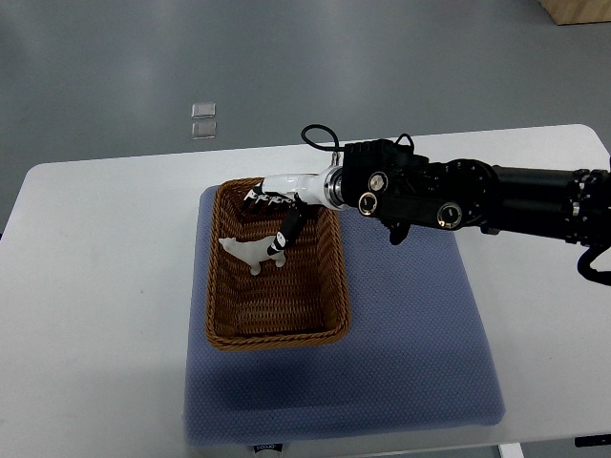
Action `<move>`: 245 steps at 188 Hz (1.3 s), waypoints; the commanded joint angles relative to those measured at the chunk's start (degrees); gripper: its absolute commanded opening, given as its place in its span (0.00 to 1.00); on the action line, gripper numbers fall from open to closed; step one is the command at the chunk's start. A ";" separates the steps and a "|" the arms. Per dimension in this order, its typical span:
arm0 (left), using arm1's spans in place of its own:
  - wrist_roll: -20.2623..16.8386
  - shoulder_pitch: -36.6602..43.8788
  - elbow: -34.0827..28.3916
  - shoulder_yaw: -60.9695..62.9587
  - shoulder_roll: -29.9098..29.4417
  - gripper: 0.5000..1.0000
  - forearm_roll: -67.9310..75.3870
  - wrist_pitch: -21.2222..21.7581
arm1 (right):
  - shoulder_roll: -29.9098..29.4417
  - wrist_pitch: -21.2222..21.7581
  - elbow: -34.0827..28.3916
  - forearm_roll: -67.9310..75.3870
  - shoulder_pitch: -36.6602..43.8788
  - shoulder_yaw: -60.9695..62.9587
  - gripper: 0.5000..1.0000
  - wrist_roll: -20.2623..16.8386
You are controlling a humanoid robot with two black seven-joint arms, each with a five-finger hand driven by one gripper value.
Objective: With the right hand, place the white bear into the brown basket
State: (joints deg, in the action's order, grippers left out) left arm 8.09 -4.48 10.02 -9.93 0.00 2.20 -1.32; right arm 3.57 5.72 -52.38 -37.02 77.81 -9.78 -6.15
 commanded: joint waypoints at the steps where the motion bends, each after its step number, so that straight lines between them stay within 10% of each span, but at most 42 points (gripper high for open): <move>1: 0.00 0.00 0.00 0.00 0.00 1.00 0.00 0.00 | 2.76 0.08 0.00 0.10 0.15 4.07 0.70 -0.01; 61: 0.00 0.00 0.18 0.09 0.00 1.00 0.00 0.00 | 11.46 -0.71 0.09 10.29 -10.83 31.39 0.70 2.63; 153: 0.00 0.00 0.62 0.09 0.00 1.00 0.08 0.00 | 4.08 -1.33 5.36 31.30 -35.35 72.00 0.84 15.37; 245: 0.00 -0.09 0.71 0.09 0.00 1.00 0.17 -0.09 | -1.02 3.60 10.46 31.39 -38.96 74.20 0.85 16.08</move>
State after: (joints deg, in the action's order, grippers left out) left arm 8.09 -4.48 10.71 -9.85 0.00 2.34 -1.32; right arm 2.87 9.40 -42.05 -5.62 39.10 64.56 9.87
